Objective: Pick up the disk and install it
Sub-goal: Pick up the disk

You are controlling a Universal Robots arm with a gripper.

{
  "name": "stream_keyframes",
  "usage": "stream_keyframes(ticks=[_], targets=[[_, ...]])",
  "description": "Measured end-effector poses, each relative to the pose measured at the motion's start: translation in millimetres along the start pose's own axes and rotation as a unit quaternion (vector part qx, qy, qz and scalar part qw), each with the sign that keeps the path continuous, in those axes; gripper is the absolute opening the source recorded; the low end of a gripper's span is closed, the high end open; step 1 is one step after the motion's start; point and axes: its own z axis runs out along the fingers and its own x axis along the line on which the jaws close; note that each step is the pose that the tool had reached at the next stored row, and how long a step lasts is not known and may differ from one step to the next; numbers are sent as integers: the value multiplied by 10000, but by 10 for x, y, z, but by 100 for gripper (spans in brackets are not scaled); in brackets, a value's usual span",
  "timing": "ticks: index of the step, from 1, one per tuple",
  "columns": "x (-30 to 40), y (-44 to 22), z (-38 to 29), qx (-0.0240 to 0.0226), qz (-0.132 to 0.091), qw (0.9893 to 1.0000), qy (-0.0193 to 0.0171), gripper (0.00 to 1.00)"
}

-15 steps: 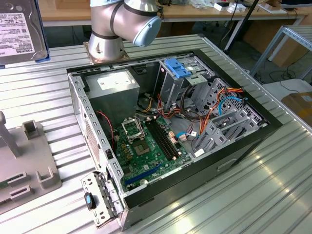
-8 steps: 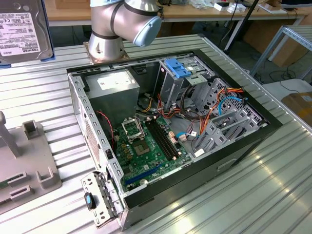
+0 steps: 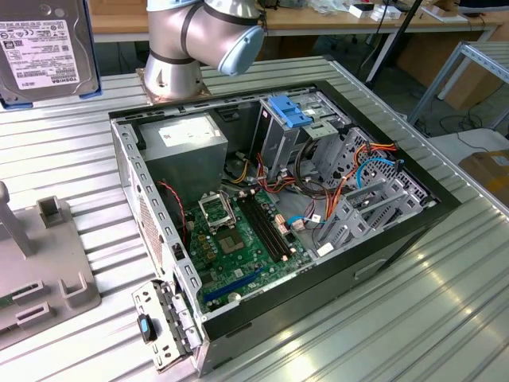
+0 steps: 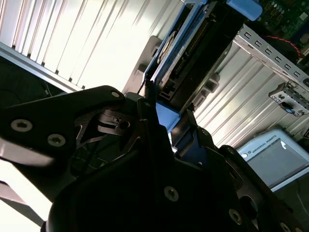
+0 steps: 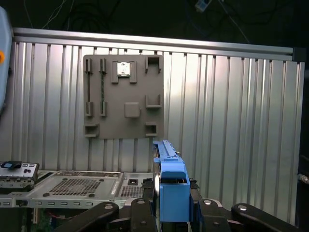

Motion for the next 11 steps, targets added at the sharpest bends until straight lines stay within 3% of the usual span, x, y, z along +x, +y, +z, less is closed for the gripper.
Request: stream_keyframes(ticks=[3, 7, 10, 11], targets=[[-5, -118, -1, 0, 0, 10000, 0, 36], [-9, -196, -2, 0, 0, 10000, 0, 36], [-18, -320, -3, 0, 0, 10000, 0, 36], [-19, -333, -3, 0, 0, 10000, 0, 36]])
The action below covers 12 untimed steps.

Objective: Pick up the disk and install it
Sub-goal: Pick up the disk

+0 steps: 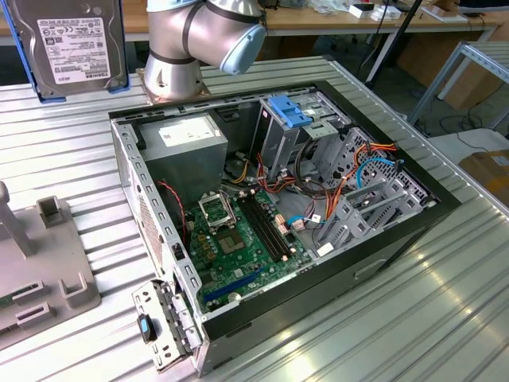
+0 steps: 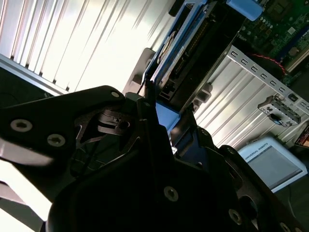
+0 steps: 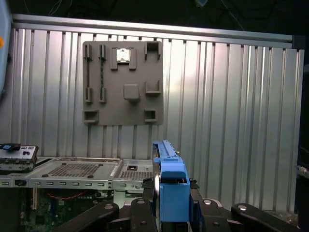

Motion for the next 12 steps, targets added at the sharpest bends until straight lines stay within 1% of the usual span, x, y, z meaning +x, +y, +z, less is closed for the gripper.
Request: stream_keyframes(ticks=[1, 3, 6, 12], targets=[[-1, -15, 0, 0, 0, 10000, 0, 36], [-5, -73, -1, 0, 0, 10000, 0, 36], [-5, -133, -2, 0, 0, 10000, 0, 36], [-4, -215, -3, 0, 0, 10000, 0, 36]])
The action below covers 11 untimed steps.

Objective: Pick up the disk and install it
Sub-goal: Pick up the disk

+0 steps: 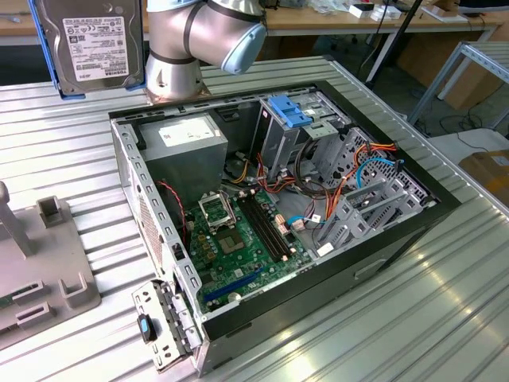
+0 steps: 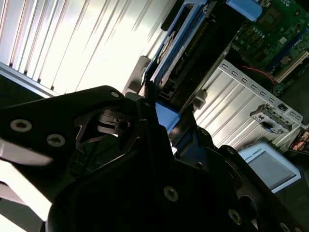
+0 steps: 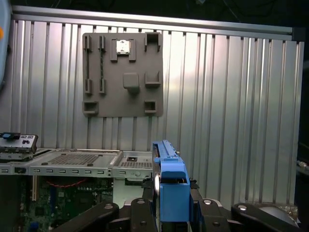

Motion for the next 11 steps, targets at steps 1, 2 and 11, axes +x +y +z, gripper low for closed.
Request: stream_keyframes(ticks=[1, 2, 11], targets=[[0, -22, 0, 0, 0, 10000, 0, 36], [0, -36, 0, 0, 0, 10000, 0, 36], [-4, -333, -3, 0, -1, 10000, 0, 36]])
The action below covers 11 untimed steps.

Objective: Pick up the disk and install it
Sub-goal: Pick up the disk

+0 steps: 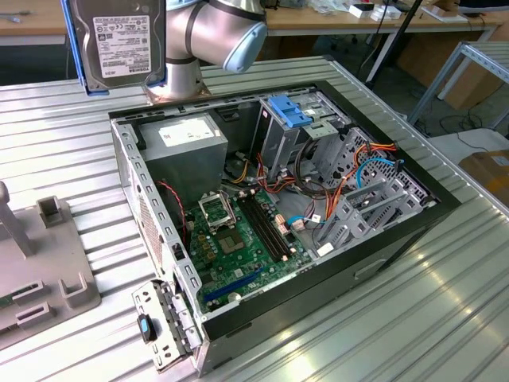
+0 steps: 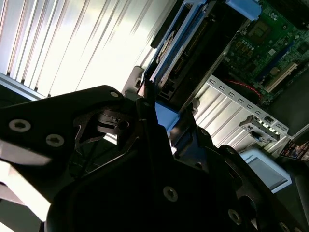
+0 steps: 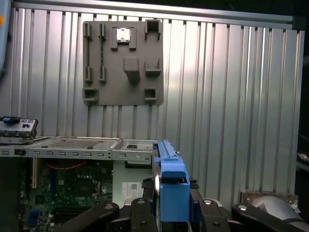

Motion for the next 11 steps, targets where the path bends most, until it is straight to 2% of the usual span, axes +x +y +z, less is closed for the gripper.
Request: stream_keyframes(ticks=[2, 6, 11], targets=[[-2, -55, -1, 0, 0, 10000, 0, 36], [-4, -77, -1, -1, -1, 10000, 0, 36], [2, -214, -3, 0, -1, 10000, 0, 36]])
